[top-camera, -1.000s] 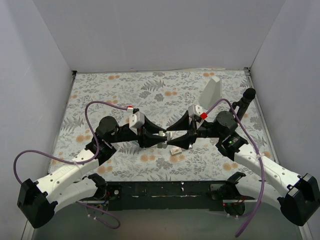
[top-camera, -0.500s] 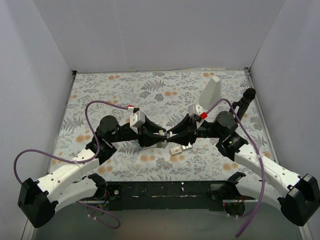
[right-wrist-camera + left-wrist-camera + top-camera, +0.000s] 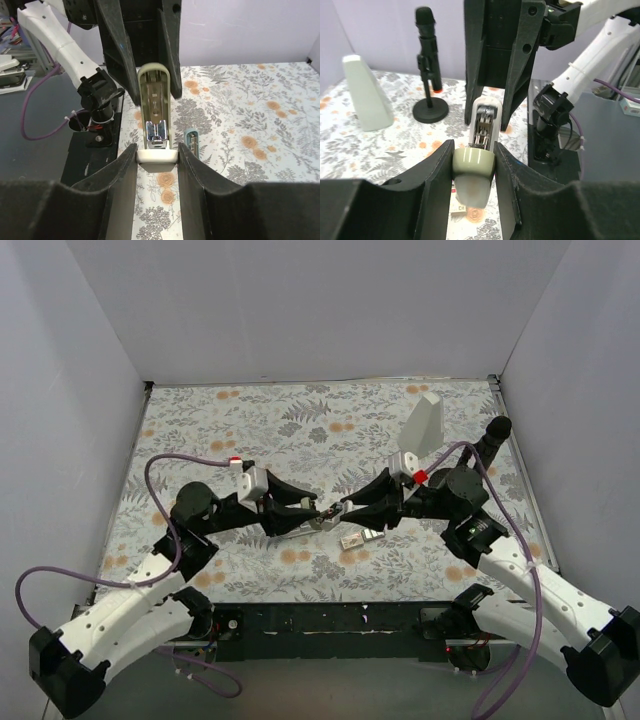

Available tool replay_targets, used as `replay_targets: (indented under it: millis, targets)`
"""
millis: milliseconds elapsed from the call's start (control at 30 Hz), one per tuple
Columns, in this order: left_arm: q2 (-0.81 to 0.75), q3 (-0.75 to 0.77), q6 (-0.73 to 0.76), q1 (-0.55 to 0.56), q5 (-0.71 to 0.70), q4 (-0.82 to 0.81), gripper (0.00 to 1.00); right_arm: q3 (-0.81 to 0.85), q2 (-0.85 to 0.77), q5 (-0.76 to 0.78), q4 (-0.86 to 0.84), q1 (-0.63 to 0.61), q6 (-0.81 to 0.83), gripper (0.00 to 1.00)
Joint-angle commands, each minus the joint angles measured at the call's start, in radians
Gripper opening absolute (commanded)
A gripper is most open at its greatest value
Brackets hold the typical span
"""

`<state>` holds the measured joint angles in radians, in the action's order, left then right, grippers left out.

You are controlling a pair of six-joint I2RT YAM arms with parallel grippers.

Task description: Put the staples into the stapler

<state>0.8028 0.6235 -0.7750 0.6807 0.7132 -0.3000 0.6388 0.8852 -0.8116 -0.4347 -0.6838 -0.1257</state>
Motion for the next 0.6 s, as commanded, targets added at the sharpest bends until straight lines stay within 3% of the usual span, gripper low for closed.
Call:
replay_targets:
  millis: [0, 267, 567]
  targets:
    - [-0.158, -0.048, -0.003, -0.067, -0.157, -0.025, 0.0, -0.022, -0.08, 0.061, 0.008, 0.05, 0.0, 0.01]
    - [-0.401, -0.244, -0.262, -0.082, -0.541, -0.22, 0.0, -0.178, -0.183, 0.015, -0.388, 0.17, -0.227, 0.01]
    - [-0.482, -0.346, -0.645, -0.082, -0.688, -0.222, 0.0, -0.272, -0.232, 0.043, -0.614, 0.191, -0.337, 0.01]
